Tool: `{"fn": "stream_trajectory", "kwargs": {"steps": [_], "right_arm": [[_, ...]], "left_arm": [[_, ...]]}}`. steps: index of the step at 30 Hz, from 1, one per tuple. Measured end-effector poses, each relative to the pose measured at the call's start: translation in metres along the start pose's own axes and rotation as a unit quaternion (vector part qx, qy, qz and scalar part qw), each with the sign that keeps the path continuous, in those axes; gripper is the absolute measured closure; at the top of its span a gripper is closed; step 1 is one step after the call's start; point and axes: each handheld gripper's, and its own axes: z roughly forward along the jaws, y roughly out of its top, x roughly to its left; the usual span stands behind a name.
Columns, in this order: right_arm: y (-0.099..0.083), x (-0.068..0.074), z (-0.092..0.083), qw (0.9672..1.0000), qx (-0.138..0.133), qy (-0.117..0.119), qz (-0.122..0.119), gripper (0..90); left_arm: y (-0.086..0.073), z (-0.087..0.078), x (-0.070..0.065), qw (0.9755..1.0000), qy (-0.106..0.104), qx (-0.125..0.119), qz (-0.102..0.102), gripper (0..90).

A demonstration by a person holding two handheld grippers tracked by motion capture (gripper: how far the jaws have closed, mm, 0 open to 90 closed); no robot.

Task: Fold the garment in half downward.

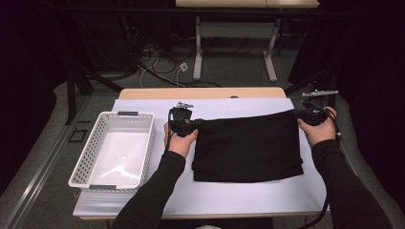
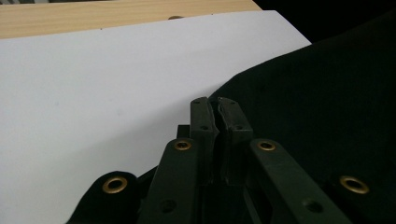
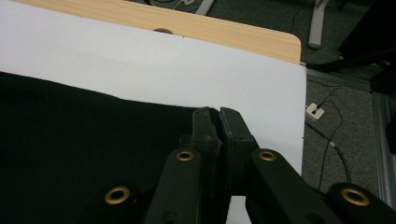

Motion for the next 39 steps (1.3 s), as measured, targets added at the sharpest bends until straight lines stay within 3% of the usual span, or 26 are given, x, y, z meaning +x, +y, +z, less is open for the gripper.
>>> {"fn": "stream_trajectory", "kwargs": {"steps": [4, 20, 23, 24, 25, 27, 31, 39], "right_arm": [[0.000, -0.004, 0.002, 0.9999, -0.005, -0.007, 0.007, 86.0], [-0.006, 0.002, 0.029, 0.9996, 0.020, -0.019, 0.006, 85.4], [-0.006, 0.003, 0.029, 0.9996, 0.018, -0.019, 0.006, 81.2], [-0.006, 0.003, 0.030, 0.9997, 0.014, -0.020, 0.000, 73.9], [-0.006, 0.003, 0.030, 0.9997, 0.014, -0.020, 0.000, 73.9], [-0.006, 0.008, 0.030, 0.9995, 0.010, -0.026, -0.012, 65.0], [-0.006, 0.015, 0.030, 0.9991, 0.004, -0.027, -0.032, 59.8], [-0.006, 0.049, 0.029, 0.9971, -0.010, -0.002, -0.075, 49.8]], "left_arm": [[0.003, 0.007, 0.002, 1.0000, -0.001, 0.005, -0.003, 85.5], [0.000, 0.020, 0.008, 0.9998, 0.003, 0.016, -0.010, 85.5], [-0.001, 0.022, 0.010, 0.9997, 0.003, 0.019, -0.013, 85.5], [-0.001, 0.023, 0.010, 0.9997, 0.004, 0.022, -0.012, 85.5], [-0.001, 0.025, 0.010, 0.9996, 0.004, 0.023, -0.014, 85.5], [-0.001, 0.027, 0.010, 0.9996, 0.005, 0.024, -0.013, 85.5], [-0.002, 0.028, 0.010, 0.9995, 0.006, 0.026, -0.013, 85.5], [-0.002, 0.027, 0.012, 0.9995, 0.007, 0.028, -0.013, 85.5]]}}
